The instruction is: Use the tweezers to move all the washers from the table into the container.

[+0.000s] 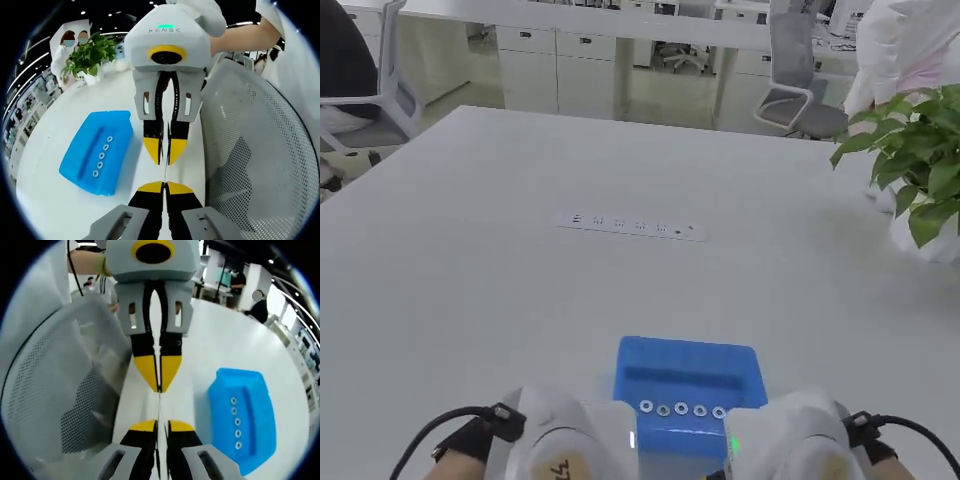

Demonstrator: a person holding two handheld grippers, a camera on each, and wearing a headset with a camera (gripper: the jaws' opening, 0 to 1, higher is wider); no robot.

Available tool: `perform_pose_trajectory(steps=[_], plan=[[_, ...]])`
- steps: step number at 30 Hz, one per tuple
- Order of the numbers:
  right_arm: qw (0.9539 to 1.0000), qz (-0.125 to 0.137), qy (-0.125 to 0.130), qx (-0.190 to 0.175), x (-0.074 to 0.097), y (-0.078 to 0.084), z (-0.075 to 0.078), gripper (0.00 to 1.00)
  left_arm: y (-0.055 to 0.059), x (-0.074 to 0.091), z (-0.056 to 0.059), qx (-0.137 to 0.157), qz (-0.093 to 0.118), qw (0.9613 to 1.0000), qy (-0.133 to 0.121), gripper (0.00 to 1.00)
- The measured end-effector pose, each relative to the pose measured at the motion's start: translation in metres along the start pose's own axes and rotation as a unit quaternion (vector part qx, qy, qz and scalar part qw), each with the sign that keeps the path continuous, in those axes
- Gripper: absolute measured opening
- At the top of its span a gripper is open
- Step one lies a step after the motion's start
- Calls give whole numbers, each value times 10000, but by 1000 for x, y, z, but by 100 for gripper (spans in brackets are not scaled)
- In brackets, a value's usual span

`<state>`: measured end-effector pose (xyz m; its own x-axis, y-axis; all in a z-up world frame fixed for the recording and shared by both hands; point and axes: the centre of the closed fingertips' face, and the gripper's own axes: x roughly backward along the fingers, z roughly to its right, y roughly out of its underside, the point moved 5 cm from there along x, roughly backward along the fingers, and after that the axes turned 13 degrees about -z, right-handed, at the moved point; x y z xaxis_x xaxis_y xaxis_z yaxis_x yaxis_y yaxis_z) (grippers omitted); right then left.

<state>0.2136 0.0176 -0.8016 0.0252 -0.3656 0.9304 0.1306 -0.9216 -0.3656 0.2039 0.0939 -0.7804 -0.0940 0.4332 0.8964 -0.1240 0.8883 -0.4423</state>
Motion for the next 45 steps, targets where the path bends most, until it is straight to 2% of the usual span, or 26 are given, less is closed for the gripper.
perform_pose_trajectory(steps=[4,13,23,28,32,35,38,45], plan=[[10000,-39,-7,16,-8,1,-3,5,0,-2,0,-74,-107,9999,52,0],[10000,-53,48,-31,-14,3,-4,5,1,-5,-1,-161,-276,9994,99,0],[9997,-33,12,-253,-16,5,-5,7,10,-14,-3,-174,-508,9984,164,0],[9994,-78,22,-326,-14,8,-4,8,16,-18,-4,-101,-619,9978,197,0],[9991,-97,43,-409,-11,10,-4,9,20,-22,-3,-93,-793,9966,220,0],[9984,-52,52,-555,-7,13,-5,10,21,-22,-4,-93,-880,9959,200,0],[9975,-38,66,-701,-3,18,-7,10,24,-24,-5,-198,-1070,9940,138,0],[9939,25,171,-1090,7,32,-11,11,28,-29,-6,-202,-1281,9914,196,0]])
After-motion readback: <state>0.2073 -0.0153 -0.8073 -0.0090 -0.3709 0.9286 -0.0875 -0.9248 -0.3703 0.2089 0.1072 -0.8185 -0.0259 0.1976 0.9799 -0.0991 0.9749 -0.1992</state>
